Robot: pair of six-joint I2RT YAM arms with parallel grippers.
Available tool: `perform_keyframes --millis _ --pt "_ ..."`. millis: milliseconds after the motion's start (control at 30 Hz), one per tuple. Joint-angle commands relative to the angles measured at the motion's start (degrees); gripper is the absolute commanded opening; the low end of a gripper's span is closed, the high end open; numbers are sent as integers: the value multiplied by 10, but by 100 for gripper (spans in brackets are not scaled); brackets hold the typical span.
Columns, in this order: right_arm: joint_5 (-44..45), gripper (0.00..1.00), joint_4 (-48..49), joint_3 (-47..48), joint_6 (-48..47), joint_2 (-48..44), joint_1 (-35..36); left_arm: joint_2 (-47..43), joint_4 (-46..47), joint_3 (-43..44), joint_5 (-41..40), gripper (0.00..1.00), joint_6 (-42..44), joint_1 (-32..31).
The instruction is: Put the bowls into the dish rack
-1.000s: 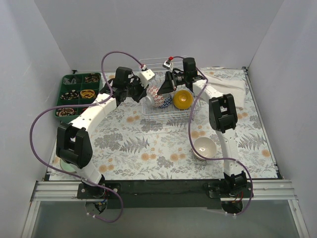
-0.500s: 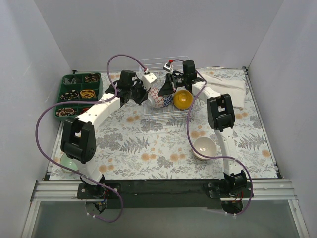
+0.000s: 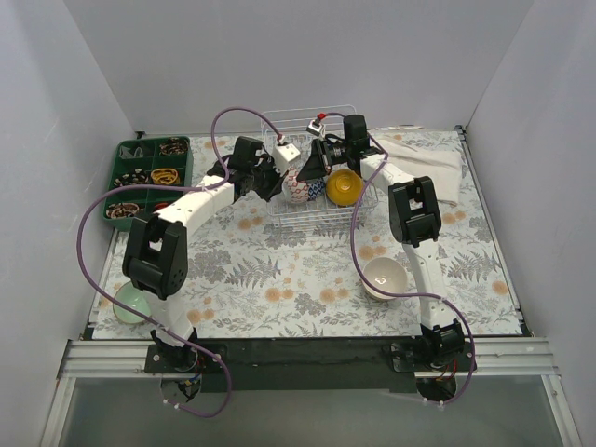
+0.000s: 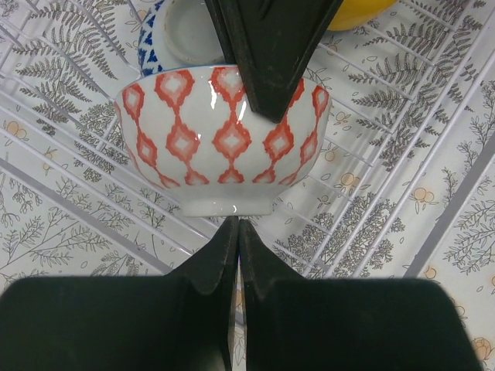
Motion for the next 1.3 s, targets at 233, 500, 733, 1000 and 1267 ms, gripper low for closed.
perform_keyframes --millis 233,500,733,1000,1267 --pt "-4 8 27 37 -20 3 -11 16 20 19 -2 0 -9 -5" --pt "37 14 -16 63 -74 -4 -11 26 25 21 2 0 -14 -7" --pt "59 23 -64 78 -115 1 -11 41 30 31 3 0 -20 -8" --pt "67 55 -87 85 -131 8 -12 39 34 29 -2 0 -17 -8" --pt "132 99 -214 122 -248 -5 -25 50 50 42 -6 0 -6 -8"
